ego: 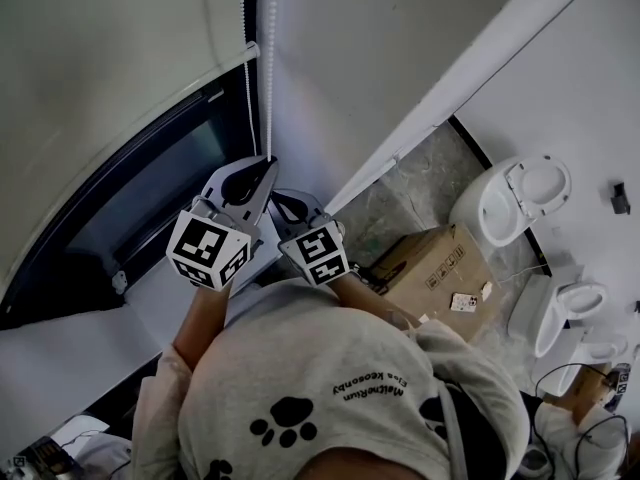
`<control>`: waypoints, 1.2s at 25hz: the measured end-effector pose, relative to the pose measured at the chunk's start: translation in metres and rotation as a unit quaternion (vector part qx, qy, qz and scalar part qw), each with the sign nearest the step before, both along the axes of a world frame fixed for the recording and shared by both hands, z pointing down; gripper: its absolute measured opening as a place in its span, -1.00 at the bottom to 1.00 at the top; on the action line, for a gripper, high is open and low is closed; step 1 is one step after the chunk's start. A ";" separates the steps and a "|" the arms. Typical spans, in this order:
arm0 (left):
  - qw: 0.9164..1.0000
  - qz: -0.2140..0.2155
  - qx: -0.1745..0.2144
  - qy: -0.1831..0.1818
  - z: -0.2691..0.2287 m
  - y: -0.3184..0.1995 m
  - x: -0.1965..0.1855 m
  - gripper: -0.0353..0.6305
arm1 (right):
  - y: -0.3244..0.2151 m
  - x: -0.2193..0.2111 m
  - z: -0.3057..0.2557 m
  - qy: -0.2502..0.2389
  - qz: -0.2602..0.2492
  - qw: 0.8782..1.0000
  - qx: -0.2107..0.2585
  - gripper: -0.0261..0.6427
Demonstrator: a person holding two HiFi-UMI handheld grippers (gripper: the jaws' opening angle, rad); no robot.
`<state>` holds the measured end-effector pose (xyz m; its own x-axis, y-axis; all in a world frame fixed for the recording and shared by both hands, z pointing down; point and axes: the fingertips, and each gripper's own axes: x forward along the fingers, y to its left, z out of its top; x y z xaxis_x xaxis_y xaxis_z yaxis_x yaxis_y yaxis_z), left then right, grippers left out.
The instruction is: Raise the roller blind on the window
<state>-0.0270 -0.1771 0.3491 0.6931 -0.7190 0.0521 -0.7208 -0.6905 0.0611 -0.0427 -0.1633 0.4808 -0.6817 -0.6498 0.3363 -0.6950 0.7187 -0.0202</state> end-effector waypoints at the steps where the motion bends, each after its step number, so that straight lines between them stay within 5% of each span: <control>1: 1.000 0.000 -0.003 -0.001 0.005 0.000 0.000 -0.87 | 0.000 0.000 0.005 0.003 0.000 1.000 -0.006 -0.89; 20: 0.998 -0.007 -0.060 0.024 0.063 0.002 -0.007 -0.87 | 0.013 0.000 0.062 0.037 -0.014 0.995 -0.088 -0.89; 30: 0.998 -0.005 -0.055 0.028 0.065 0.003 -0.007 -0.87 | 0.020 -0.005 0.050 0.051 -0.030 0.996 -0.066 -0.87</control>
